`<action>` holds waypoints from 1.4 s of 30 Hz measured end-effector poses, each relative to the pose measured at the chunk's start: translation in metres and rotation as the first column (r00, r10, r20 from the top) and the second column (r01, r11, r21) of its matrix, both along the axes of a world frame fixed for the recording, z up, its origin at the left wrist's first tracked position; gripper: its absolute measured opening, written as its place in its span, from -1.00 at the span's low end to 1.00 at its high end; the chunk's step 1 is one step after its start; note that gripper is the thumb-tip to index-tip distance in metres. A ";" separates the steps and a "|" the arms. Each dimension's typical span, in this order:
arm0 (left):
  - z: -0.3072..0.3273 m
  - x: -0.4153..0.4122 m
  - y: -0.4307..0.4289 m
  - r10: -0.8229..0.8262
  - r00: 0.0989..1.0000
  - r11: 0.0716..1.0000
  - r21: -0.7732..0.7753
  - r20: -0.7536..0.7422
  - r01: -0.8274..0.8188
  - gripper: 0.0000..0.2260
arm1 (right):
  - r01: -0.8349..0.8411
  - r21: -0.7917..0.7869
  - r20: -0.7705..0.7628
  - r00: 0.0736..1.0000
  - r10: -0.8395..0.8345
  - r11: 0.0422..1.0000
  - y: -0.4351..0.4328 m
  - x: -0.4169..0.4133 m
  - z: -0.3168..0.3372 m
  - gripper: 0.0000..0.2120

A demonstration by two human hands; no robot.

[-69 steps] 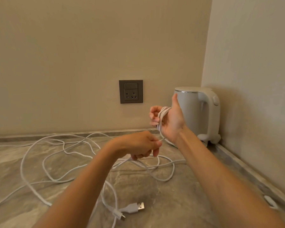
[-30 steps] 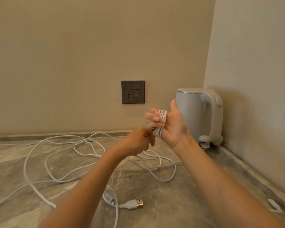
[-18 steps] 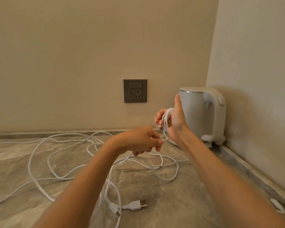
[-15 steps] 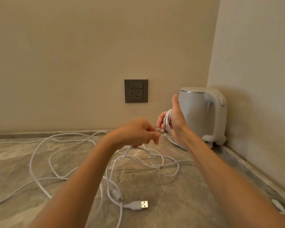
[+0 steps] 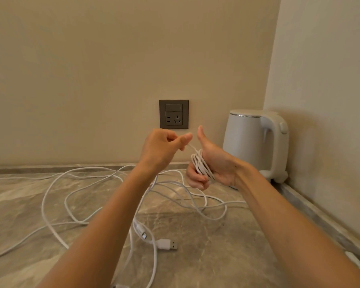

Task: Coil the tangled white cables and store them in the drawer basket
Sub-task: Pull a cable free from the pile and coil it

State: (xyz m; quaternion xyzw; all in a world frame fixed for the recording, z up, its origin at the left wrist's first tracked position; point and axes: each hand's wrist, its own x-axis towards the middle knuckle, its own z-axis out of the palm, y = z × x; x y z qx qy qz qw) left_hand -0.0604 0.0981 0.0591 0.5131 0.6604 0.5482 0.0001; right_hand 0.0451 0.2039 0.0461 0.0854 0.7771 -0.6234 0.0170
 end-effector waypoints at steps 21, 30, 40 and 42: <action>-0.030 0.029 0.014 -0.273 0.942 0.716 -0.613 0.196 0.335 -0.69 | -0.035 -0.932 -0.309 0.599 -0.739 0.362 0.012 -0.004 0.006 -0.37; -0.011 0.022 0.000 -0.263 0.961 0.728 -0.636 0.087 0.257 -0.75 | 0.711 -0.260 -0.399 0.537 -0.743 0.653 0.009 -0.011 -0.003 -0.22; 0.003 -0.005 -0.003 0.106 0.951 0.980 -0.132 -0.290 -0.149 -0.74 | 0.608 0.061 0.007 0.793 -0.609 0.792 0.016 -0.002 -0.015 -0.12; 0.001 -0.008 0.000 0.140 0.950 0.982 -0.083 -0.281 -0.169 -0.74 | 0.479 0.076 0.085 0.871 -0.484 0.874 0.012 -0.004 -0.014 -0.10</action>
